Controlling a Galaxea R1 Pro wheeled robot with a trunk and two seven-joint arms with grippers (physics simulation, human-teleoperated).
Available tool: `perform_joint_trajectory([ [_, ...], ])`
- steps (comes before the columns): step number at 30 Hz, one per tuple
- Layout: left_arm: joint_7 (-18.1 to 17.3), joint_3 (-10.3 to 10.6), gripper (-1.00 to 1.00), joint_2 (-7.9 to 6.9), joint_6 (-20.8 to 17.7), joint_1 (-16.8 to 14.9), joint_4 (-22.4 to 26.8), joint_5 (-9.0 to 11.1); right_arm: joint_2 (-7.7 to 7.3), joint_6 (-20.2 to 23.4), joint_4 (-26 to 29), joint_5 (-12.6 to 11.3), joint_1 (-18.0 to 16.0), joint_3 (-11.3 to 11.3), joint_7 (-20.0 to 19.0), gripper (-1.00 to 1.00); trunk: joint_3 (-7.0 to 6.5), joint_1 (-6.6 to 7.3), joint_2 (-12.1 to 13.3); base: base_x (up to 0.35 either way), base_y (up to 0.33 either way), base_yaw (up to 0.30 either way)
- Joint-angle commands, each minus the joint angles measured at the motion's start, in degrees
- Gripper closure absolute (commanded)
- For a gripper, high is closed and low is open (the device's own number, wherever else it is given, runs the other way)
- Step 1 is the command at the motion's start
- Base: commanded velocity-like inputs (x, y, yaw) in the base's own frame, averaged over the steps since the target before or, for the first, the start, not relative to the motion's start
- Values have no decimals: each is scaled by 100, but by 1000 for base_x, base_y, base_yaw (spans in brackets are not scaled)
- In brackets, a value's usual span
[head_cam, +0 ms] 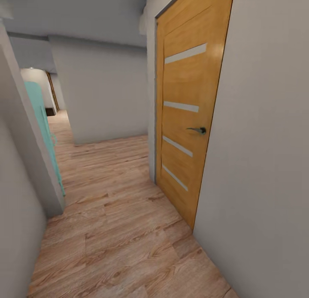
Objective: Move the two storage containers from the living room to the garage. In the garage, place one container on the floor and stack the other container on top of it (either order is fine).
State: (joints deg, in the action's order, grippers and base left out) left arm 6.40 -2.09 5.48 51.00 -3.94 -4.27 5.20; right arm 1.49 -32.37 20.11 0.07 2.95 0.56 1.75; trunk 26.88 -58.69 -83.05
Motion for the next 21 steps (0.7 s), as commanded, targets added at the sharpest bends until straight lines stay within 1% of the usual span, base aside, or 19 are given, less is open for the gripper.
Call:
perform_joint_trajectory([
  [1,-5,-16,-100,2,28,-10,-22,5,0,-5,10,1,4,6,18,-100,5,-4,-3,306,90,299],
  [13,-20,7,-100,-3,16,-10,-22,-19,0,-3,10,1,4,5,24,-100,5,-4,-3,307,79,299],
  [21,-17,7,-100,-3,15,-10,-22,-19,0,-6,10,1,4,5,21,-100,5,-4,-3,314,17,298],
])
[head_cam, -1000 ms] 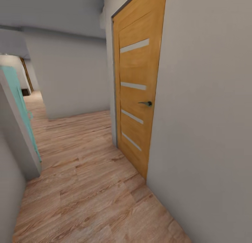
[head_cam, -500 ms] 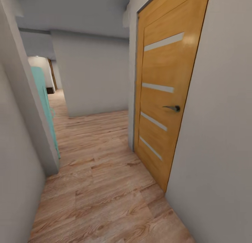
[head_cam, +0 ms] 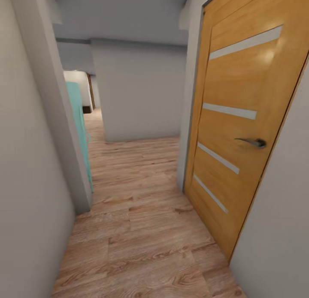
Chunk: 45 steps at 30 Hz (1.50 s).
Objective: Move the two storage containers from the living room to the garage. In the garage, place one container on the floor and stack the other container on top of it (either order is fine).
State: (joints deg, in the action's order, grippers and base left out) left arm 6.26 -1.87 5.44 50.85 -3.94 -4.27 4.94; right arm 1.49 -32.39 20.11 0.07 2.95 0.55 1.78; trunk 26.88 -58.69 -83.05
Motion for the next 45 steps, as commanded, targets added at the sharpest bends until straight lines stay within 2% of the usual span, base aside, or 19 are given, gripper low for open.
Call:
perform_joint_trajectory([
  [1,-3,-15,-100,1,31,-10,-22,7,0,-4,10,1,3,6,20,-100,5,-4,-3,318,2,288],
  [15,-3,-15,-100,1,31,-10,-22,7,0,-2,10,1,3,6,16,-100,5,-4,-3,320,0,94],
  [34,-4,-15,-100,1,21,-10,-22,9,0,2,10,1,3,6,17,-100,5,-4,-3,323,0,273],
  [45,-2,-15,-100,1,13,-10,-22,16,0,-1,8,1,3,6,16,-100,5,-4,-3,323,0,49],
])
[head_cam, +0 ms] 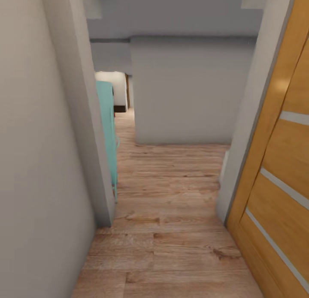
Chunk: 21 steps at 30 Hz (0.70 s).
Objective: Move the two storage containers from the living room to the garage. In the garage, place one container on the floor and stack the other container on top of it (either order is fine).
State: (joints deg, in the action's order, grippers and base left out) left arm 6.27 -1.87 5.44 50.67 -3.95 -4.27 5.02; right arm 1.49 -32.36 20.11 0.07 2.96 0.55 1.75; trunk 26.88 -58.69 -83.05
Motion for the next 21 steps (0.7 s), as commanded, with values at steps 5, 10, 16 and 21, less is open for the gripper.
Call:
perform_joint_trajectory([
  [5,-3,-15,-100,1,31,-9,-22,8,0,-3,9,1,3,6,18,-100,5,-4,-3,324,0,48],
  [10,-3,-15,-100,1,31,-9,-21,8,0,-1,8,1,3,6,18,-100,5,-4,-3,324,0,192],
  [16,-3,-15,-100,1,31,-9,-21,8,0,-5,7,1,3,6,18,-100,5,-4,-3,325,0,58],
  [21,-3,-15,-100,1,31,-9,-21,8,0,-7,4,1,3,6,18,-100,5,-4,-3,325,-6,5],
])
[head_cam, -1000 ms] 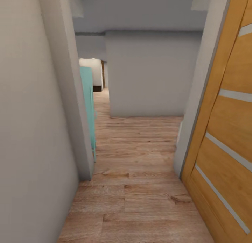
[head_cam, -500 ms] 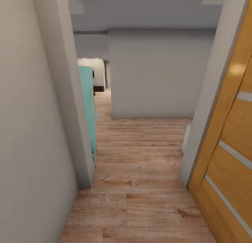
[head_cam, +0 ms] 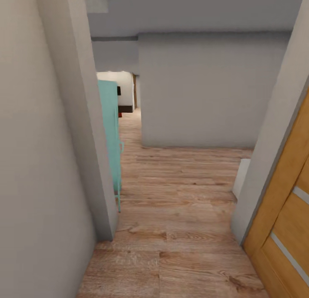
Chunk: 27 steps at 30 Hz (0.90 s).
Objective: Move the two storage containers from the living room to the garage. In the garage, place one container on the floor and stack the other container on top of it (either order is fine).
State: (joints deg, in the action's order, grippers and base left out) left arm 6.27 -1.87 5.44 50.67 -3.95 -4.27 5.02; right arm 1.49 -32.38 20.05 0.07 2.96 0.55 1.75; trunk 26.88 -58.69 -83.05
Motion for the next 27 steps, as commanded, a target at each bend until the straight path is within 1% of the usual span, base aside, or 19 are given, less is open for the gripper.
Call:
perform_joint_trajectory([
  [1,-3,-15,-100,1,31,-10,-21,8,0,-4,9,1,3,6,18,-100,5,-4,-2,324,-34,1],
  [18,-3,-15,-100,1,31,-10,-22,8,0,-5,8,1,3,6,18,-100,5,-4,-2,325,-19,0],
  [27,-3,-15,-100,1,31,-10,-21,8,0,-5,9,1,3,6,18,-100,5,-4,-2,325,-105,0],
])
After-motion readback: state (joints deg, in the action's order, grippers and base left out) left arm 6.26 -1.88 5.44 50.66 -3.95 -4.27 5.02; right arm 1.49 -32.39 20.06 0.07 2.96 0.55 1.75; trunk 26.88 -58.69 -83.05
